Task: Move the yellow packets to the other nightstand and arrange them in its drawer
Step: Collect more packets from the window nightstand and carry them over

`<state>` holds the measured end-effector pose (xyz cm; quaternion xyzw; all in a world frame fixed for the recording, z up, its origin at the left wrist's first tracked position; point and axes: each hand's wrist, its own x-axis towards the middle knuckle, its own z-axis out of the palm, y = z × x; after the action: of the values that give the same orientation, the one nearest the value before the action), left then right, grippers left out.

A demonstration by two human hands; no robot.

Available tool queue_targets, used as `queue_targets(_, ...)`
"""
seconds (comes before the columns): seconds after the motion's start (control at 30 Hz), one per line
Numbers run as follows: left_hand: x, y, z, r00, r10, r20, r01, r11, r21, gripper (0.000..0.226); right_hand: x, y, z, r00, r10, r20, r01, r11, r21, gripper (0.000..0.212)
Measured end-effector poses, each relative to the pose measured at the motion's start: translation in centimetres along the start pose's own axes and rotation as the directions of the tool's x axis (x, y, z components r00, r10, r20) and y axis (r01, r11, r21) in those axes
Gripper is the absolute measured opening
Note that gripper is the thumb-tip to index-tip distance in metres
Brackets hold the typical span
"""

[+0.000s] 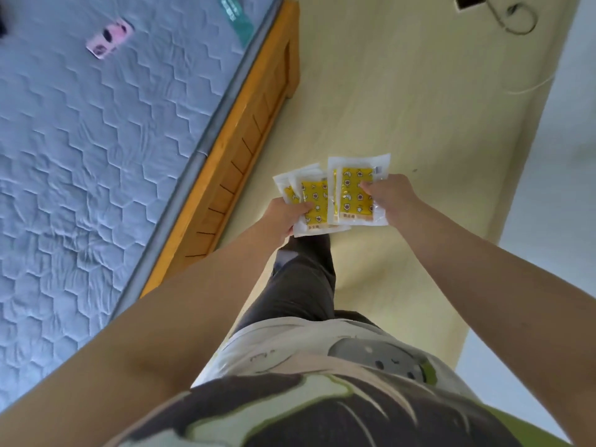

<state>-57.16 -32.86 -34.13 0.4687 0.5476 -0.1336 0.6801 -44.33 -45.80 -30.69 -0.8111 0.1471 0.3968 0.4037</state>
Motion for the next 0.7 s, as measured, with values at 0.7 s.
queue_targets(0.7, 17.8, 33.0, -1.0, 0.899, -0.195, -0.392, -0.109, 0.768, -0.631, 0.030, 25.2, -41.7, 12.6, 0.838, -0.193, 0.510, 0.482, 0.700, -0.527, 0.049)
